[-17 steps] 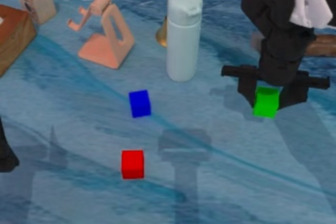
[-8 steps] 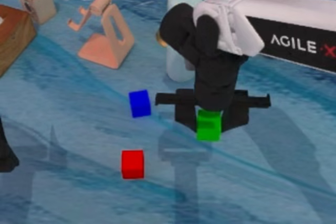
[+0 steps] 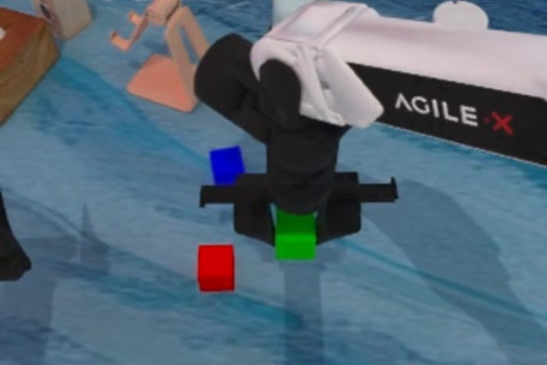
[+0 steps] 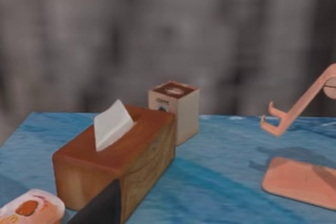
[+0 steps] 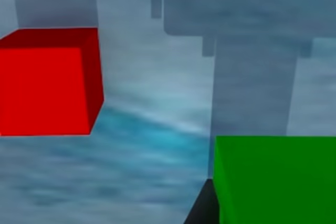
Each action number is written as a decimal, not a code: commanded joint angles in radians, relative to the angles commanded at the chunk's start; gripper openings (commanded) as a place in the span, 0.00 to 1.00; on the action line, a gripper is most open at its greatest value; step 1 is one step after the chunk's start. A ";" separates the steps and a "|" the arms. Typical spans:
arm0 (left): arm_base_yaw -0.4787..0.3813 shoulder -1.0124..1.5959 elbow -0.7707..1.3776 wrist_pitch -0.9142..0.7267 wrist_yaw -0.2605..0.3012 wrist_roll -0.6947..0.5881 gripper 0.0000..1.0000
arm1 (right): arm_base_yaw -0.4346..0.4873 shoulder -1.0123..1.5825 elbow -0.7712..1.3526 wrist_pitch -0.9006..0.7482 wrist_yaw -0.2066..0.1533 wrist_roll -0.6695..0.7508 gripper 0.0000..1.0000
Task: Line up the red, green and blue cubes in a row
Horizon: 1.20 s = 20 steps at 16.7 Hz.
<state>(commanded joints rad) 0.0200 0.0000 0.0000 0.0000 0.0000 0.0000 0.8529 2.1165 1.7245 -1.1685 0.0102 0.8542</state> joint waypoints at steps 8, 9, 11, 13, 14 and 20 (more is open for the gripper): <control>0.000 0.000 0.000 0.000 0.000 0.000 1.00 | -0.001 0.058 -0.127 0.192 0.000 0.001 0.00; 0.000 0.000 0.000 0.000 0.000 0.000 1.00 | 0.000 0.068 -0.146 0.219 0.000 0.001 0.00; 0.000 0.000 0.000 0.000 0.000 0.000 1.00 | 0.001 0.078 -0.162 0.241 0.001 0.002 0.00; 0.000 0.000 0.000 0.000 0.000 0.000 1.00 | 0.001 0.078 -0.162 0.241 0.001 0.002 0.00; 0.000 0.000 0.000 0.000 0.000 0.000 1.00 | 0.001 0.078 -0.162 0.241 0.001 0.002 0.00; 0.000 0.000 0.000 0.000 0.000 0.000 1.00 | 0.001 0.078 -0.162 0.241 0.001 0.002 0.45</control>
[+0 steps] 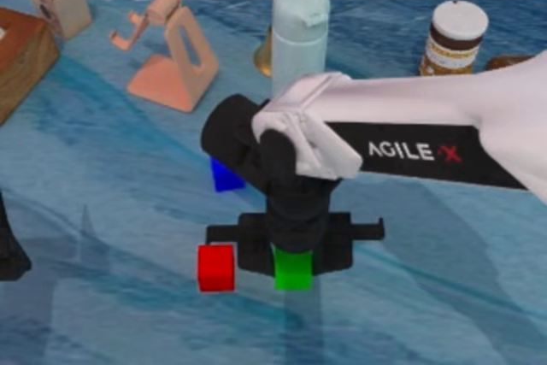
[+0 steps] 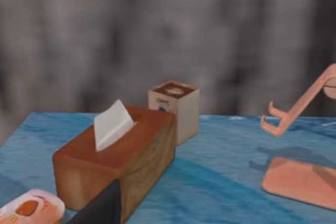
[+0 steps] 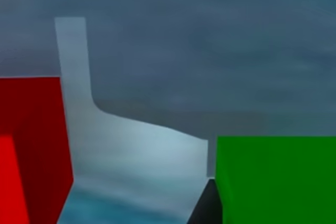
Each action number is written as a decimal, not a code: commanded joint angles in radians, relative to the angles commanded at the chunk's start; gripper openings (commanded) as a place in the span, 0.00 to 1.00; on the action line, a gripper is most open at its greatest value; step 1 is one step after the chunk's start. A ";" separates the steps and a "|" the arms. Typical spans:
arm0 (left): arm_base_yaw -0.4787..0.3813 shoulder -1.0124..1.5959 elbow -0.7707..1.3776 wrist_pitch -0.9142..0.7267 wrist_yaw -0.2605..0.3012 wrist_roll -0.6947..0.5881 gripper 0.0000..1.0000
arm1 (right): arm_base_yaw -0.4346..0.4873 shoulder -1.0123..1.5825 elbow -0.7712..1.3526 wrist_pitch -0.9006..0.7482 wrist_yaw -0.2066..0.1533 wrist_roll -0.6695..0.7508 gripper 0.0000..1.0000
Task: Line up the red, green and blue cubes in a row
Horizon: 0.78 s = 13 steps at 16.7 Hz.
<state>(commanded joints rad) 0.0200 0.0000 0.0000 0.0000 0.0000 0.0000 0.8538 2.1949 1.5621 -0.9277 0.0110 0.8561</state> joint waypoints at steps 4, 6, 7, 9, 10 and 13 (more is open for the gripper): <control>0.000 0.000 0.000 0.000 0.000 0.000 1.00 | 0.000 0.000 0.000 0.000 0.000 0.000 0.75; 0.000 0.000 0.000 0.000 0.000 0.000 1.00 | 0.000 0.000 0.000 0.000 0.000 0.000 0.90; 0.000 0.000 0.000 0.000 0.000 0.000 1.00 | 0.000 0.000 0.000 0.000 0.000 0.000 0.98; 0.000 0.000 0.000 0.000 0.000 0.000 1.00 | 0.000 0.000 0.000 0.000 0.000 0.000 1.00; 0.000 0.000 0.000 0.000 0.000 0.000 1.00 | 0.000 0.000 0.000 0.000 0.000 0.000 1.00; 0.000 0.000 0.000 0.000 0.000 0.000 1.00 | 0.000 0.000 0.000 0.000 0.000 0.000 1.00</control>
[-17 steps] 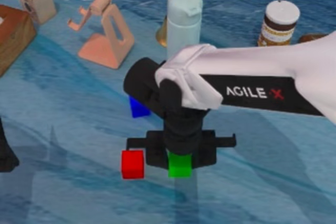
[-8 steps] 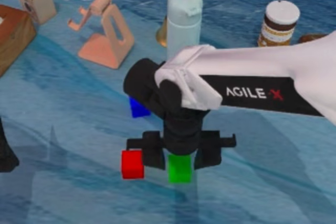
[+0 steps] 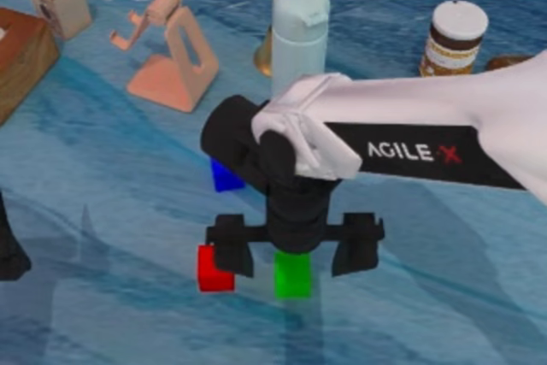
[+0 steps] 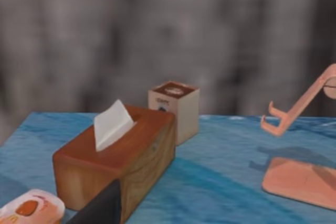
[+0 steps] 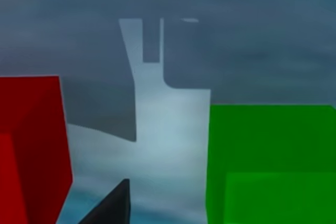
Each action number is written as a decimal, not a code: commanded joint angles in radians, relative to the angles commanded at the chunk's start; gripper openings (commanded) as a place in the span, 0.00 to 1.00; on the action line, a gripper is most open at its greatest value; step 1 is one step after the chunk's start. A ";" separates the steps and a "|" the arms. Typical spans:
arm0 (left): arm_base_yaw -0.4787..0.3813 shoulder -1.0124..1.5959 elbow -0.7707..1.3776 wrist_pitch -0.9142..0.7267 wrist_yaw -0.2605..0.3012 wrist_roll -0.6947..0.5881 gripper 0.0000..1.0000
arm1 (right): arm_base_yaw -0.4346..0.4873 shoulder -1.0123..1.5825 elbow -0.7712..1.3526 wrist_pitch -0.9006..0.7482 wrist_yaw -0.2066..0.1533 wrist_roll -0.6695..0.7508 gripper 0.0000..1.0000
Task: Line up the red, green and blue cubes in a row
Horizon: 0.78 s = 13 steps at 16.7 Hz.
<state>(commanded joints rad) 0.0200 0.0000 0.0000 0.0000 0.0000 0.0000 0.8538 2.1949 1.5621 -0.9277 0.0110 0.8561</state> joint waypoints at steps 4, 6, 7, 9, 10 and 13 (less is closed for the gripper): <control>0.000 0.000 0.000 0.000 0.000 0.000 1.00 | -0.001 -0.001 0.003 -0.004 0.000 0.000 1.00; 0.000 0.000 0.000 0.000 0.000 0.000 1.00 | 0.003 -0.011 0.033 -0.042 0.000 0.000 1.00; 0.000 0.000 0.000 0.000 0.000 0.000 1.00 | 0.004 -0.021 0.054 -0.075 0.000 0.001 1.00; 0.000 0.000 0.000 0.000 0.000 0.000 1.00 | 0.006 -0.044 0.103 -0.155 0.000 0.001 1.00; 0.000 0.000 0.000 0.000 0.000 0.000 1.00 | 0.007 -0.055 0.126 -0.191 0.000 0.001 1.00; 0.000 0.000 0.000 0.000 0.000 0.000 1.00 | 0.009 -0.079 0.163 -0.241 -0.001 -0.001 1.00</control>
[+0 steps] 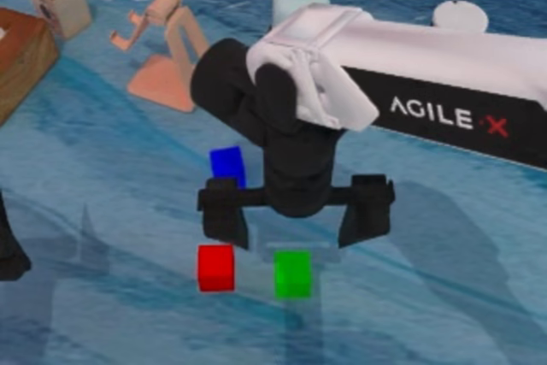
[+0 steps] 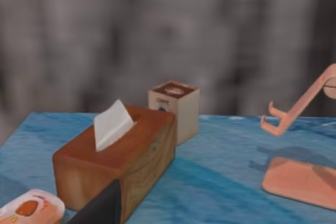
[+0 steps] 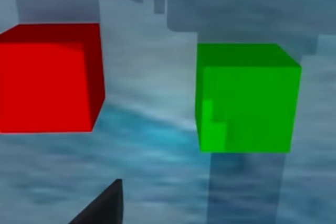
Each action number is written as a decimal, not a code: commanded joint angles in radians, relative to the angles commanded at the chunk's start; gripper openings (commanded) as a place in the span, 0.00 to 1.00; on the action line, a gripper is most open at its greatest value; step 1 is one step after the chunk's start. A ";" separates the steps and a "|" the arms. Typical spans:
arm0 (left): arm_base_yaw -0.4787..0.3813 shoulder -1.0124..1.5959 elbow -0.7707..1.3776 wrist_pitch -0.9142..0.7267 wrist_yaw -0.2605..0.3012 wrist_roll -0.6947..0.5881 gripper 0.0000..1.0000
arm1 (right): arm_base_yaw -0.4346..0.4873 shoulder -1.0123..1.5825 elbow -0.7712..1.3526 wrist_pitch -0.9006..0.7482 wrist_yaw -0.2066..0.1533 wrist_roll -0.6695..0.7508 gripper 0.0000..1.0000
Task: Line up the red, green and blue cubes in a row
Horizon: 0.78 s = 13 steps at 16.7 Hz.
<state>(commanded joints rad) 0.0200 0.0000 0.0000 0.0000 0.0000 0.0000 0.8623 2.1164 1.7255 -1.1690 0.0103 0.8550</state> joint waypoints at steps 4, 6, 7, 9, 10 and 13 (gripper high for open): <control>0.000 0.000 0.000 0.000 0.000 0.000 1.00 | -0.005 0.004 -0.002 0.003 0.000 0.000 1.00; -0.010 0.029 0.029 -0.020 0.002 -0.011 1.00 | -0.019 -0.027 -0.028 0.018 0.011 -0.017 1.00; -0.019 0.059 0.059 -0.040 0.003 -0.023 1.00 | -0.032 -0.057 -0.053 0.034 0.022 -0.034 1.00; -0.045 0.150 0.150 -0.099 0.005 -0.056 1.00 | -0.070 -0.151 -0.124 0.081 0.048 -0.081 1.00; -0.061 0.212 0.211 -0.137 0.006 -0.078 1.00 | -0.095 -0.213 -0.170 0.110 0.063 -0.109 1.00; -0.116 0.461 0.443 -0.276 0.005 -0.155 1.00 | -0.186 -0.458 -0.345 0.221 0.108 -0.211 1.00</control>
<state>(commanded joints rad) -0.0960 0.4615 0.4433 -0.2760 0.0051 -0.1546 0.6759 1.6588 1.3808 -0.9482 0.1185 0.6436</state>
